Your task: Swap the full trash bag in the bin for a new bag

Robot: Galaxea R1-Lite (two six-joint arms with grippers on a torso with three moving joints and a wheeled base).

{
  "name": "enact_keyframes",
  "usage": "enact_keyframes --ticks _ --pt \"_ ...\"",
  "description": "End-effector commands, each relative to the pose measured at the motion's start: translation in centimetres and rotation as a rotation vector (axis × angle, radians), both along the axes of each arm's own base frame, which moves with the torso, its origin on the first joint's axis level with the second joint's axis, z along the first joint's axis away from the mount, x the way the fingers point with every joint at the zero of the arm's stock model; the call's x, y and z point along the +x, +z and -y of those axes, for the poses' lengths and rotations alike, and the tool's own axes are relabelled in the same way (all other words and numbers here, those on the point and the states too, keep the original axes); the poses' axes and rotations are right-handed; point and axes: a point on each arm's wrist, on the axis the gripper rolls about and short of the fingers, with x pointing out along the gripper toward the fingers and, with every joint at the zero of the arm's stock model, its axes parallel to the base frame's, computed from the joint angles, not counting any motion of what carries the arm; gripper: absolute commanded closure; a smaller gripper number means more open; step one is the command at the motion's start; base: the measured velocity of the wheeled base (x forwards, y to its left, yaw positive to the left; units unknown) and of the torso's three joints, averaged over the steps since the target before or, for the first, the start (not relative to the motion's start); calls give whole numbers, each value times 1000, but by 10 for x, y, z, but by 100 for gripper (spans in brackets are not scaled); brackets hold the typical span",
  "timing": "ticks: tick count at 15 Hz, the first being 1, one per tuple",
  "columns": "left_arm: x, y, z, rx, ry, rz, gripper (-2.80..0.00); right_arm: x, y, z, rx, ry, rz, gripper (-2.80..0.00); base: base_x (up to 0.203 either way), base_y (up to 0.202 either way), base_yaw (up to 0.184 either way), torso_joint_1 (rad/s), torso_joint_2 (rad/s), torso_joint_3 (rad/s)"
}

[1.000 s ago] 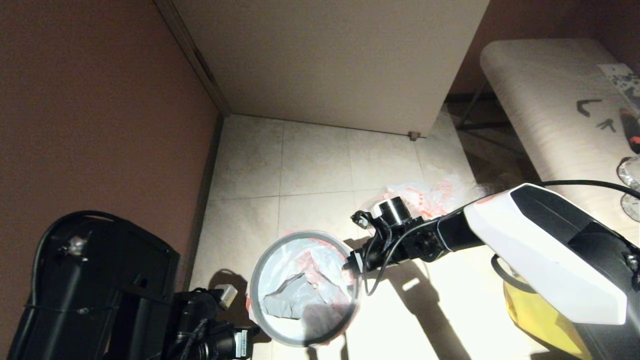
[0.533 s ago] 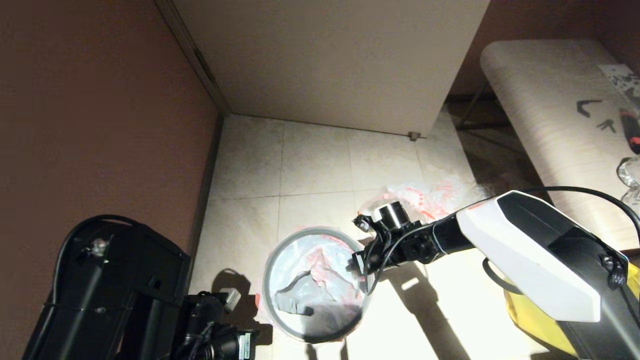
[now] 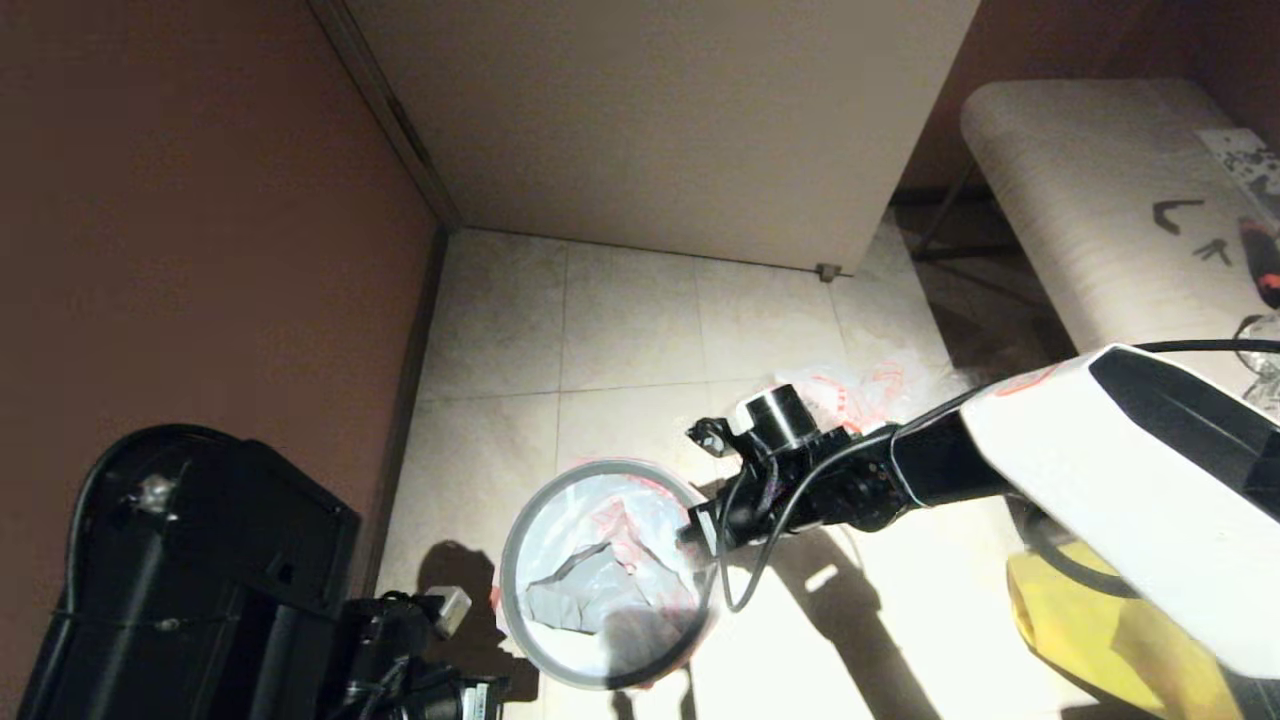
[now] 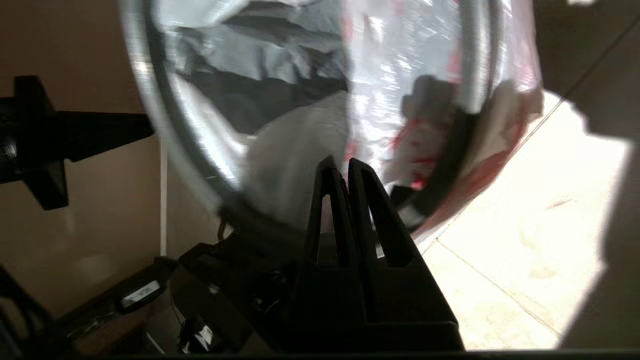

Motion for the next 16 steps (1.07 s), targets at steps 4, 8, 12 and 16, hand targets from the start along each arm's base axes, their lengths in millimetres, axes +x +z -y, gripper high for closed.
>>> enact_keyframes --ticks 4,8,12,16 --pt "-10 56 14 -25 -2 221 0 -30 85 25 -63 -167 169 0 0 0 0 0 0 0" --pt "28 104 34 70 57 590 0 -26 126 78 -186 -436 302 0 0 0 0 0 0 0" --pt "60 174 59 116 127 709 0 -41 170 113 -266 -551 391 0 0 0 0 0 0 0" --pt "34 233 76 186 197 724 0 -73 201 134 -348 -639 413 0 0 0 0 0 0 0"
